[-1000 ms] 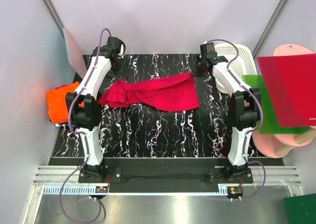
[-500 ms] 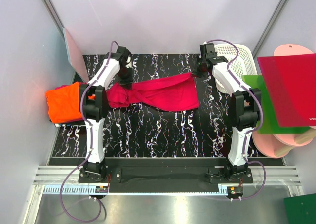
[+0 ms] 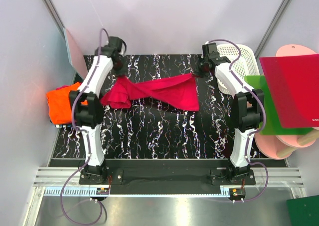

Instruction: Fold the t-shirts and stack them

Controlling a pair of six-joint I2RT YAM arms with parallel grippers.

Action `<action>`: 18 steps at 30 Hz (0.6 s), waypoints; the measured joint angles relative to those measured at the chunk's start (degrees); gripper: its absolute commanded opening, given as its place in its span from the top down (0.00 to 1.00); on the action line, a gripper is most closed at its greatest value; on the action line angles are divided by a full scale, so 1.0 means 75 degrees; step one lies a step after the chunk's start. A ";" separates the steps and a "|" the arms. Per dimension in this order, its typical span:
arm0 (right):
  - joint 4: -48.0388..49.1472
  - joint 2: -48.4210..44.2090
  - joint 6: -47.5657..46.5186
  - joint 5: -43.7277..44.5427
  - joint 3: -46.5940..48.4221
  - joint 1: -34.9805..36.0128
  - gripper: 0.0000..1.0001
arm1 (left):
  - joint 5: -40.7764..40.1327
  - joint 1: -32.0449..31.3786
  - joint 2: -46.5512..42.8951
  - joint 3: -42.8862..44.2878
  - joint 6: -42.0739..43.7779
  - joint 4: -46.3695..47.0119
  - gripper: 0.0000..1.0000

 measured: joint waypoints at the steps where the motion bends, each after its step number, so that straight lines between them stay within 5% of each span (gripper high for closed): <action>1: 0.0003 -0.0026 -0.0003 0.0020 0.0000 0.0000 1.00 | -0.0160 0.0064 -0.0283 0.0000 -0.0064 0.0090 1.00; 11: 0.0493 -0.1035 -0.0149 0.0300 0.0073 0.0000 1.00 | -0.0501 0.0475 -0.2460 -0.0076 -0.0195 0.1542 1.00; 18: 0.0641 -0.1378 -0.0154 0.0452 -0.0061 0.0000 1.00 | 0.0609 0.0204 -0.2996 -0.2189 -0.0227 0.1833 1.00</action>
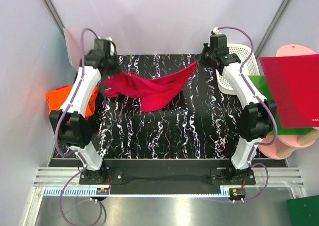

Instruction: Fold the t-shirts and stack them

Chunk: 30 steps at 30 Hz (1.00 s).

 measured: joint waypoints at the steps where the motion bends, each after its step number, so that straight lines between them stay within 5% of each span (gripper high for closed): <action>1: 0.0000 -0.0006 -0.0003 0.0050 -0.0032 0.0000 1.00 | 0.0134 -0.0082 -0.0085 -0.0370 0.0026 -0.0070 1.00; 11: -0.0026 0.0000 -0.0093 0.0303 -0.0117 -0.0023 1.00 | 0.0673 -0.1000 -0.2008 -0.2929 -0.0076 -0.2401 1.00; 12: -0.0029 0.0006 -0.0099 0.0312 -0.0111 -0.0023 1.00 | 0.0775 -0.1000 -0.2244 -0.3261 -0.0154 -0.2559 0.85; 13: -0.0029 0.0015 -0.0105 0.0318 -0.0096 -0.0026 1.00 | 0.0874 -0.1003 -0.2463 -0.3628 -0.0233 -0.2742 0.53; 14: -0.0050 0.0038 -0.0108 0.0321 -0.0070 -0.0026 1.00 | 0.0927 -0.1000 -0.2594 -0.3870 -0.0262 -0.2967 0.04; 15: -0.0064 0.0067 -0.0111 0.0321 -0.0035 -0.0029 1.00 | 0.0970 -0.1000 -0.2702 -0.4097 -0.0312 -0.3232 0.01; 23: -0.0122 0.0423 -0.0108 0.0306 0.0219 -0.0029 1.00 | 0.0061 -0.1005 -0.2774 -0.3485 -0.0504 -0.3800 0.01; 28: -0.0128 0.0472 -0.0105 0.0291 0.0230 -0.0032 1.00 | -0.0577 -0.0921 -0.2011 -0.2967 -0.0434 -0.2923 0.26; 30: -0.0128 0.0472 -0.0108 0.0291 0.0230 -0.0032 1.00 | -0.0688 -0.0877 -0.1352 -0.3016 -0.0376 -0.2556 0.27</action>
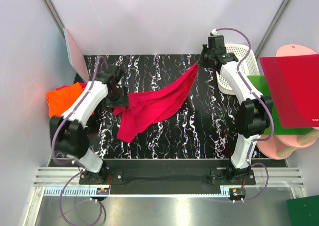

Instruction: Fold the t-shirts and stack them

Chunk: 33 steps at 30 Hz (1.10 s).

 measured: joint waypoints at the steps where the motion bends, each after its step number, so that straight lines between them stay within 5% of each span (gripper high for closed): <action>1: 0.0000 0.0000 0.0003 0.0000 0.0000 0.0000 1.00 | -0.0020 0.0047 0.0388 -0.0067 0.0067 0.0227 0.27; 7: -0.0003 0.0000 0.0000 -0.0166 -0.0020 -0.0006 1.00 | 0.0058 0.0402 0.2165 -0.0254 0.0321 0.0965 0.24; 21: -0.0012 0.0026 0.0000 -0.0303 -0.0067 -0.0006 1.00 | 0.0154 0.0647 0.2888 0.0752 0.0341 0.1390 0.23; 23: -0.0012 0.0052 0.0000 -0.0344 -0.0041 -0.0006 1.00 | 0.0163 0.0647 0.3051 0.0752 0.0338 0.1381 0.33; 24: -0.0012 0.0070 0.0000 -0.0364 -0.0017 -0.0006 1.00 | 0.0172 0.0647 0.3092 0.0752 0.0341 0.1384 0.48; 25: -0.0012 0.0090 0.0000 -0.0385 0.0006 -0.0006 1.00 | 0.0189 0.0647 0.3104 0.0752 0.0341 0.1390 0.79; 26: -0.0012 0.0117 0.0000 -0.0396 0.0026 -0.0006 1.00 | 0.0221 0.0647 0.3104 0.0752 0.0335 0.1396 0.96; 33: -0.0020 0.0294 0.0009 -0.0411 0.0102 -0.0006 1.00 | 0.0370 0.0647 0.3162 0.0953 0.0425 0.1443 1.00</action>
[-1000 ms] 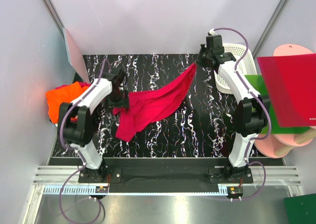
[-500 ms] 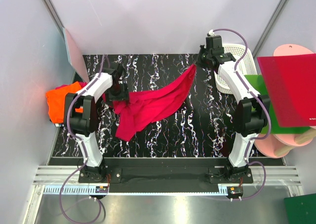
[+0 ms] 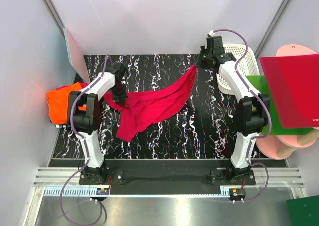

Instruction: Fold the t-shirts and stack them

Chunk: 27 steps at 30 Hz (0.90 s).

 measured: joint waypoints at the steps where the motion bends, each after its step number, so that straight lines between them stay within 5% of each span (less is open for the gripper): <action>1: 0.0000 0.0003 0.0003 0.0000 0.0000 0.0000 1.00 | -0.0006 0.0000 -0.0006 0.0067 -0.0003 -0.0006 1.00; 14: -0.0216 -0.0224 0.0047 0.0017 0.0941 0.0000 1.00 | -0.1003 0.0417 -0.2215 0.2480 -0.0769 0.0603 1.00; 27: -0.0676 -0.4561 -0.0968 0.0982 0.0122 0.0396 1.00 | -0.1906 0.0504 -0.5021 0.1810 -0.0600 0.0848 1.00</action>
